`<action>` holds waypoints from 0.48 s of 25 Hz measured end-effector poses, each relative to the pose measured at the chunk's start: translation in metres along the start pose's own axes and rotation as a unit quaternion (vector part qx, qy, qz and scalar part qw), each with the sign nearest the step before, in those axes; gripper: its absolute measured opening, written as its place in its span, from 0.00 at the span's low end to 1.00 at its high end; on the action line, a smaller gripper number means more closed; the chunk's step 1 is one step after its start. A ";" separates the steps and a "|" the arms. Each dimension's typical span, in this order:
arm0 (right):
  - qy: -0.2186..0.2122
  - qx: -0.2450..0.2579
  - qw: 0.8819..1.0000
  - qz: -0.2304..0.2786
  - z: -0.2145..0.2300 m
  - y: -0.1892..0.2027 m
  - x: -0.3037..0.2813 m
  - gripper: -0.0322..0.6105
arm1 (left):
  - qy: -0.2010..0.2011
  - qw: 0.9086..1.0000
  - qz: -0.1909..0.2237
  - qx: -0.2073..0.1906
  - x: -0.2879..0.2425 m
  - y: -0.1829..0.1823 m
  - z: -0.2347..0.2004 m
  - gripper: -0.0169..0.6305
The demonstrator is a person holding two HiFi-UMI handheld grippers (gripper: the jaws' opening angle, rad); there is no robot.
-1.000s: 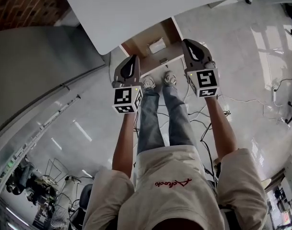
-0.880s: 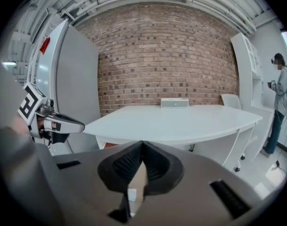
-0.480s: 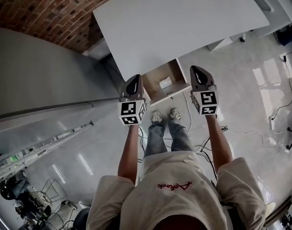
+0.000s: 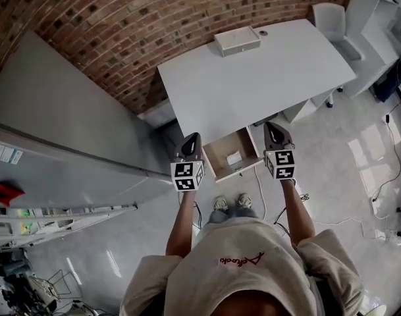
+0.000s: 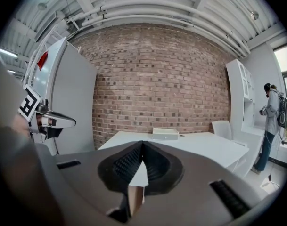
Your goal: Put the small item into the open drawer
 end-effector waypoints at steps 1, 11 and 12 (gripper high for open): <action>0.001 0.002 1.000 0.004 0.002 -0.005 0.002 0.07 | -0.002 1.000 0.005 -0.005 0.001 -0.007 -0.002 0.04; 0.014 -0.006 1.000 0.019 0.009 -0.030 0.020 0.07 | -0.021 0.999 0.043 -0.025 0.012 -0.062 -0.019 0.04; 0.011 -0.004 1.000 0.019 0.005 -0.032 0.022 0.07 | -0.022 0.998 0.046 -0.026 0.014 -0.065 -0.020 0.04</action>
Point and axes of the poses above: the fingertips, and each gripper's own axes: x backward along the fingers, z to its right, y out of its underside, the point moved 1 cm from there along x, backward along the fingers, and after that the axes turned 4 degrees about z, right-handed, at the moved point
